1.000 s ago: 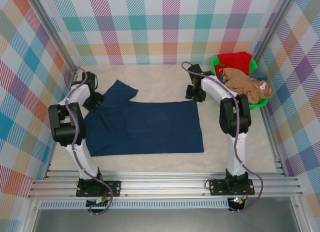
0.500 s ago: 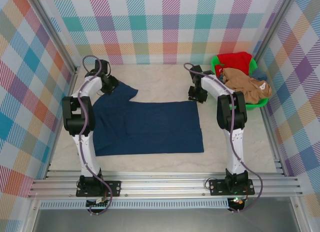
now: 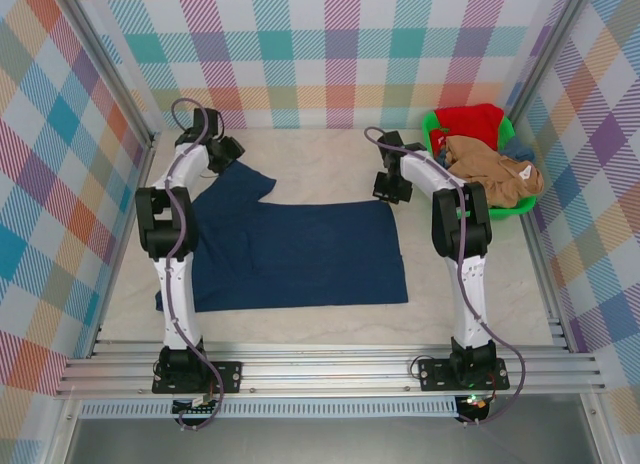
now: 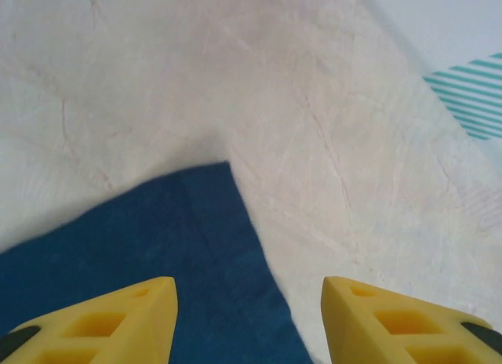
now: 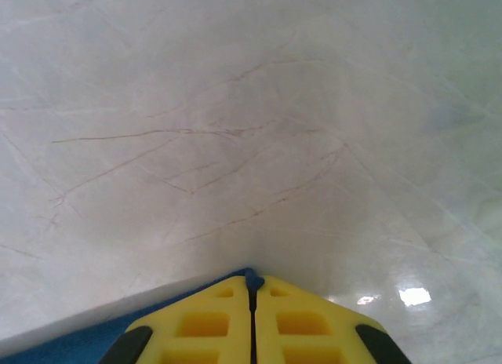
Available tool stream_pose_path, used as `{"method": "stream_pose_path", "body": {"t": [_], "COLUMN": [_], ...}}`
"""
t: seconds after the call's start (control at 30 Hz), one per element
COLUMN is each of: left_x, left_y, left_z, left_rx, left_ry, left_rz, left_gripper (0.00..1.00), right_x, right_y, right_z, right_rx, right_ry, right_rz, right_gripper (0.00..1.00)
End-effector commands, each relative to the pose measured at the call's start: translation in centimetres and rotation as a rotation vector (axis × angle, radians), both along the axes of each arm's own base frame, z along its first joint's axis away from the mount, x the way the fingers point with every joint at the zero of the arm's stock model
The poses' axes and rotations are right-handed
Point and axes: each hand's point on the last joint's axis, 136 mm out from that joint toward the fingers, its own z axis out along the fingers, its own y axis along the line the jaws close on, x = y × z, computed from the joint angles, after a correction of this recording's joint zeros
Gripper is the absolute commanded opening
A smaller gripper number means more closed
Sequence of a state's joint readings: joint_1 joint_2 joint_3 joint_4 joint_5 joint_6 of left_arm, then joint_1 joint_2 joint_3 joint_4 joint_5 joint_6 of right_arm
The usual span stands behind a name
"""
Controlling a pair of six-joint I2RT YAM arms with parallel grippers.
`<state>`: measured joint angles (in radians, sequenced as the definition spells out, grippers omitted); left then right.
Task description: Fold and stack the t-shirts
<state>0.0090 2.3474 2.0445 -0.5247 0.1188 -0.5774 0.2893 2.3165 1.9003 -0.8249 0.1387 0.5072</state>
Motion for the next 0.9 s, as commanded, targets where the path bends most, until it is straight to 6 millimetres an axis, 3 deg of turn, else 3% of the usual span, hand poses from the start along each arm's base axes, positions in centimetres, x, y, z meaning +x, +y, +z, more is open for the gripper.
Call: {"method": "stream_pose_path", "body": {"t": [0.0,0.2,0.37,0.6,0.87], "left_x": [1.0,3.0,4.9,3.4,2.7], "left_y": [0.8,2.8,2.2,0.4,0.8], "left_z": [-1.4,-2.4,-3.0,-5.7,-6.9], "left_rx": [0.06,0.182,0.18,0.208,0.247], "left_ry": [0.029,0.055,0.015,0.103,0.149], "left_rz": [-0.023,-0.005,-0.04,-0.09,-0.041], "left_gripper": [0.53,0.53,0.52,0.46,0.22], "right_x": [0.2,-0.4,-0.8,-1.1,-1.2], "right_y": [0.4,0.7,0.8,0.8,1.0], "right_z": [-0.7,-0.6,-0.6,-0.7,-0.7], "right_rx": [0.018,0.042,0.052,0.062,0.073], "right_ry": [0.002,0.02,0.026,0.032,0.035], "right_rz": [0.03,0.012,0.001,-0.016,-0.02], "right_gripper": [0.03,0.0,0.0,0.0,0.0]}}
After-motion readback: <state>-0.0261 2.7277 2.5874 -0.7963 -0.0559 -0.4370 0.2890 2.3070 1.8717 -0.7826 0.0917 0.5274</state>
